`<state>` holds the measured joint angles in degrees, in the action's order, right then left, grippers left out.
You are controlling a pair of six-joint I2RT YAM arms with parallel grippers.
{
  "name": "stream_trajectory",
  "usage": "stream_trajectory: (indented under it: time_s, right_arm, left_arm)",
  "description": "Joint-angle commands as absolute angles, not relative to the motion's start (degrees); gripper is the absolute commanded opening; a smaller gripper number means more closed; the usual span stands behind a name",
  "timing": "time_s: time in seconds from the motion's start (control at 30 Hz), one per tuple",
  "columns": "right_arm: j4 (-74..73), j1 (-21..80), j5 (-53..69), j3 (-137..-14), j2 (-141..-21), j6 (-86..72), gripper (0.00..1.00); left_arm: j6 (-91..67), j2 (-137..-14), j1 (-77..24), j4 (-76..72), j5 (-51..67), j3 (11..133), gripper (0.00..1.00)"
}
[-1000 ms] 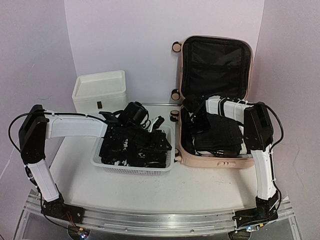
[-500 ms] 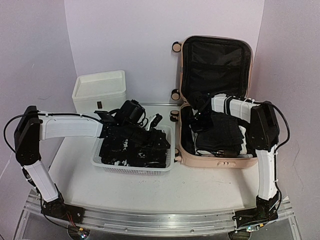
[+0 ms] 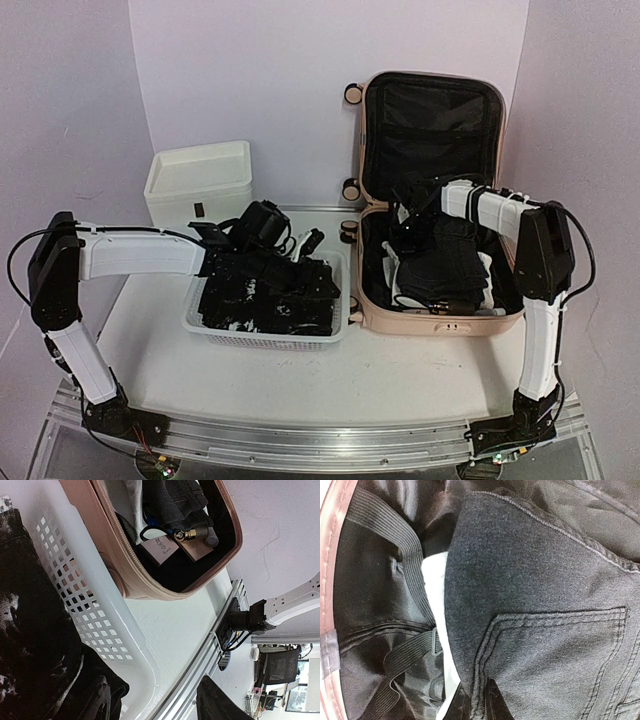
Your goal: Open, take out, and arrange the luggage
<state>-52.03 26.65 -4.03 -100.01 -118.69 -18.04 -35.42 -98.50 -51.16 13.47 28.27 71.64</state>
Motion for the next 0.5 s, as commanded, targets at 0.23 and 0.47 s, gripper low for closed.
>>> stream_trajectory:
  time_s: [0.23,0.47]
  right_arm:
    - [-50.2,24.7,0.6,-100.6,-118.5,-19.1,0.13]
    - [-50.1,24.0,2.4,-100.5,-118.4,-18.9,0.19]
  left_arm:
    - [-35.1,-94.4,-50.8,12.3,27.9,70.8,0.60]
    - [-35.0,-94.5,-50.8,12.3,28.0,70.9,0.60]
